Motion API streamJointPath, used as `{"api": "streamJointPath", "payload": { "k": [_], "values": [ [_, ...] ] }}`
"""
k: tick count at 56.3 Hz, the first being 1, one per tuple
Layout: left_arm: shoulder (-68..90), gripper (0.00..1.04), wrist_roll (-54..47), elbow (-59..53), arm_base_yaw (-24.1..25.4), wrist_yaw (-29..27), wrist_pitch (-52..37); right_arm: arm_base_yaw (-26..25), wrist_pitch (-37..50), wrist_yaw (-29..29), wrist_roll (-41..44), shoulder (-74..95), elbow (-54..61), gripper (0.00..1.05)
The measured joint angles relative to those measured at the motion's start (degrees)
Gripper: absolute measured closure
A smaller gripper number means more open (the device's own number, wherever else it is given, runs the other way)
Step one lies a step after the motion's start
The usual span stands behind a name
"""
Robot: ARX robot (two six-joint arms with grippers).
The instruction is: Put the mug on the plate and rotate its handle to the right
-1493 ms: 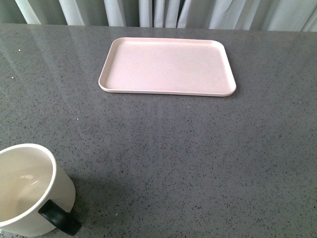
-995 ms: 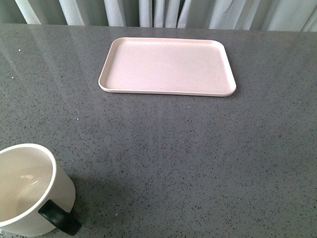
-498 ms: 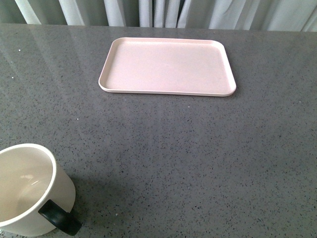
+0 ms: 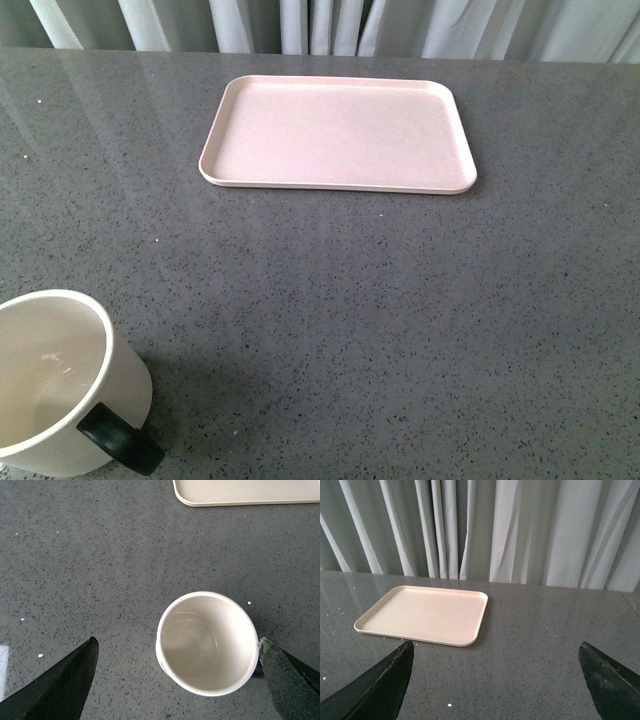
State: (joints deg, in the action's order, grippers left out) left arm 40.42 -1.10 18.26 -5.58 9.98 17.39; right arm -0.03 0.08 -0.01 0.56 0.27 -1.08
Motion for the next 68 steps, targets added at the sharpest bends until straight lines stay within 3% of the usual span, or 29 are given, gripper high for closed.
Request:
{"api": "streamJointPath", "payload": {
  "k": [19,40,68],
  "values": [
    [18.4,0.09,-6.2,5.1,-1.3,0.8,-4.7,0.0,0.0,0.0,0.0,0.0,0.0,0.09],
    [28.8,0.09,-12.6,7.8,4.5,2.2,-8.5,0.0,0.0,0.0,0.0,0.0,0.0,0.09],
    [34.8,0.09,-15.6,8.5,5.2,3.5,-10.2,0.0,0.0,0.0,0.0,0.0,0.0,0.09]
  ]
}}
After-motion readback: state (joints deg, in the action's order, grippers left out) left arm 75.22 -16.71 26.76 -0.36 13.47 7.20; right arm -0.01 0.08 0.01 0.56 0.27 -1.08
